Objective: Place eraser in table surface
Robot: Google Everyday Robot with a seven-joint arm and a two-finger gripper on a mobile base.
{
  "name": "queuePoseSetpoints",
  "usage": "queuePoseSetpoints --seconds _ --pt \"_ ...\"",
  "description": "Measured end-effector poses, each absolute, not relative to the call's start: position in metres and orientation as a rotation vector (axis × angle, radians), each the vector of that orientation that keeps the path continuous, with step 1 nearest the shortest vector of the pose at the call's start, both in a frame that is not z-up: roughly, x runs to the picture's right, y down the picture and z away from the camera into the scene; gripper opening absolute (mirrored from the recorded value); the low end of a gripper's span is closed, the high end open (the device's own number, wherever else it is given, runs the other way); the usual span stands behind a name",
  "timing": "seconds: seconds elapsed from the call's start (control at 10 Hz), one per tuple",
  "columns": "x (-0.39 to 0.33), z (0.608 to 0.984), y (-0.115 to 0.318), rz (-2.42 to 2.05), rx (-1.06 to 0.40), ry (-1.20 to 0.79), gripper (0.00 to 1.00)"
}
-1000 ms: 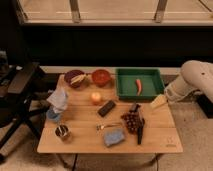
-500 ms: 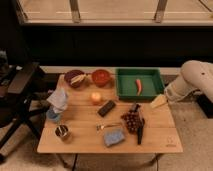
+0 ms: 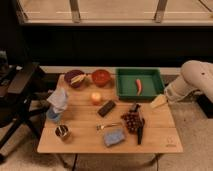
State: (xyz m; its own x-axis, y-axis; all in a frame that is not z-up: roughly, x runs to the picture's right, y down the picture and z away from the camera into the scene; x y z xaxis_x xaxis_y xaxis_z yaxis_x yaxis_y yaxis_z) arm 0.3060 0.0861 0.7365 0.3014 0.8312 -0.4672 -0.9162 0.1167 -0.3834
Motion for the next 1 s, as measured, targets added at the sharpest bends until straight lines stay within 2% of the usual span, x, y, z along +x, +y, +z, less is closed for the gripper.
queuePoseSetpoints --seconds 0.4,0.6,1.0 --pt "0.306 0.736 0.084 1.284 -0.681 0.144 0.79" --pt "0.299 0.723 0.075 1.252 -0.678 0.13 0.79" --pt "0.23 0.708 0.057 1.236 -0.736 0.061 0.79"
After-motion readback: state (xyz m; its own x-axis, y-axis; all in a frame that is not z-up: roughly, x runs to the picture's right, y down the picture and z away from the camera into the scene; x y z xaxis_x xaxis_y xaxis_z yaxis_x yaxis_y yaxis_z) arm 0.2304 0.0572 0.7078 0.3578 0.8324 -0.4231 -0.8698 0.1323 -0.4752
